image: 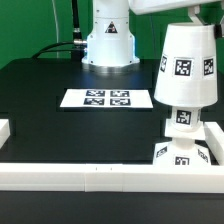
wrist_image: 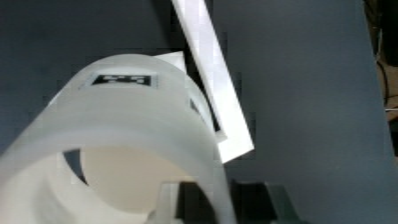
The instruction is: Assemble lamp
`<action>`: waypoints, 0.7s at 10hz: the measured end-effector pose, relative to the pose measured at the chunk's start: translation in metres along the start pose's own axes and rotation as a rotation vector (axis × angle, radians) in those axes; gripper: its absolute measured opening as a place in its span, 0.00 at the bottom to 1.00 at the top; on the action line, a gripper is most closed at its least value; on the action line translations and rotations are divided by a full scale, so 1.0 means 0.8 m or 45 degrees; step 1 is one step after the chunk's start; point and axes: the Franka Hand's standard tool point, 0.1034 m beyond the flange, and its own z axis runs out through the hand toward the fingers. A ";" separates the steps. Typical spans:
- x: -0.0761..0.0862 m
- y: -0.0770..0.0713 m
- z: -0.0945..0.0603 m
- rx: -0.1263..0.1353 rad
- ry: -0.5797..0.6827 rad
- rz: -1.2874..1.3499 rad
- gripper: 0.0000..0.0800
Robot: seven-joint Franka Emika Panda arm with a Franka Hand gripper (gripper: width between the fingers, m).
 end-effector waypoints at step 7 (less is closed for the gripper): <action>-0.013 0.014 -0.002 -0.005 -0.010 -0.007 0.86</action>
Offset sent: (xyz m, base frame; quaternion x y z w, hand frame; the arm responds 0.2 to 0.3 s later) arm -0.0140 -0.0101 -0.0025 -0.0109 0.0011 -0.0239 0.9997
